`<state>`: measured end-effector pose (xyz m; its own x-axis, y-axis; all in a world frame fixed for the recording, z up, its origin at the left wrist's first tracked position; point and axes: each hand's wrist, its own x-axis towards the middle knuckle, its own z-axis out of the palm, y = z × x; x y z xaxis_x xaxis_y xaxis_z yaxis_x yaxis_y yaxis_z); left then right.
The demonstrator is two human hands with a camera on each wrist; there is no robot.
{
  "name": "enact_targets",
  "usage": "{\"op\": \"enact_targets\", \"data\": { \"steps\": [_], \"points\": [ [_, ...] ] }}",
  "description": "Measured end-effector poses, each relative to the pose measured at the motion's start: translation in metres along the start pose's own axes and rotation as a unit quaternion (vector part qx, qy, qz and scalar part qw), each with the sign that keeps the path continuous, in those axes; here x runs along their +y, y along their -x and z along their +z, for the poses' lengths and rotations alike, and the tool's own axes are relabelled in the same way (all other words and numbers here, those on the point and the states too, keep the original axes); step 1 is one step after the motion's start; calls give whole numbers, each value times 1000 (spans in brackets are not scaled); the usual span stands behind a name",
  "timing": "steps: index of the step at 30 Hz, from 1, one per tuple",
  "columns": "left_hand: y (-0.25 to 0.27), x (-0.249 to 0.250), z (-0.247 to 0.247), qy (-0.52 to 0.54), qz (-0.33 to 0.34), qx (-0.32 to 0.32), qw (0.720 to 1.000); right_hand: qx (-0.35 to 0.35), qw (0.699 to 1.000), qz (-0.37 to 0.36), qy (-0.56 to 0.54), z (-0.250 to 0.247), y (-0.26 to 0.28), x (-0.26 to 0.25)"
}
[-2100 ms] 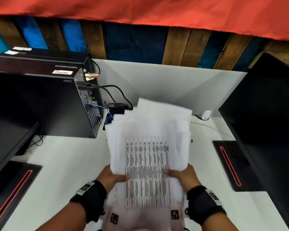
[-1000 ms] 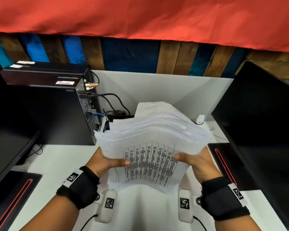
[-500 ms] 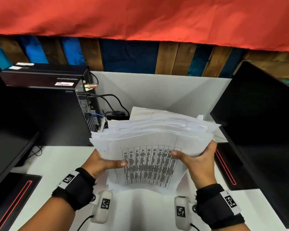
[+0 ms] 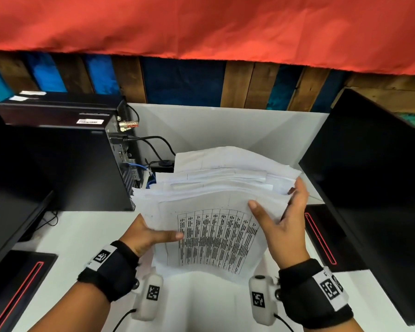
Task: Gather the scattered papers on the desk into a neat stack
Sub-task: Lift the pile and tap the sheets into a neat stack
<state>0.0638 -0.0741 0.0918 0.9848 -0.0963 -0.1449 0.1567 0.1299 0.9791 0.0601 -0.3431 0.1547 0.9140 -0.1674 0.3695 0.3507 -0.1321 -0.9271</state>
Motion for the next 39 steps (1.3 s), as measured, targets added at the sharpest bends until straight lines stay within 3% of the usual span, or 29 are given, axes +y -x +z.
{"op": "enact_targets", "data": {
  "steps": [4, 6, 18, 25, 30, 34, 39],
  "points": [
    [0, -1, 0, -11, -10, 4, 1000, -2, 978, -151, 147, -5, -6, -13],
    [0, -2, -1, -13, -13, 4, 1000, -28, 958, -182, 220, -4, -12, -20],
    [0, -1, -1, -4, -7, -4, 1000, -125, 915, -176, 341, -4, -14, -37],
    [-1, -2, -1, 0, -7, -7, 1000, -135, 857, -186, 461, 3, -9, -46],
    [-1, -3, -2, -3, -5, -11, 1000, -172, 777, -158, 585, 14, -3, -57],
    [0, -1, 0, 0, 0, -17, 1000, -179, 761, -173, 599, 28, 3, -65],
    [0, 1, 0, -9, 23, -24, 999, -249, 746, -211, 581, 54, 18, -59]
  ]
}}
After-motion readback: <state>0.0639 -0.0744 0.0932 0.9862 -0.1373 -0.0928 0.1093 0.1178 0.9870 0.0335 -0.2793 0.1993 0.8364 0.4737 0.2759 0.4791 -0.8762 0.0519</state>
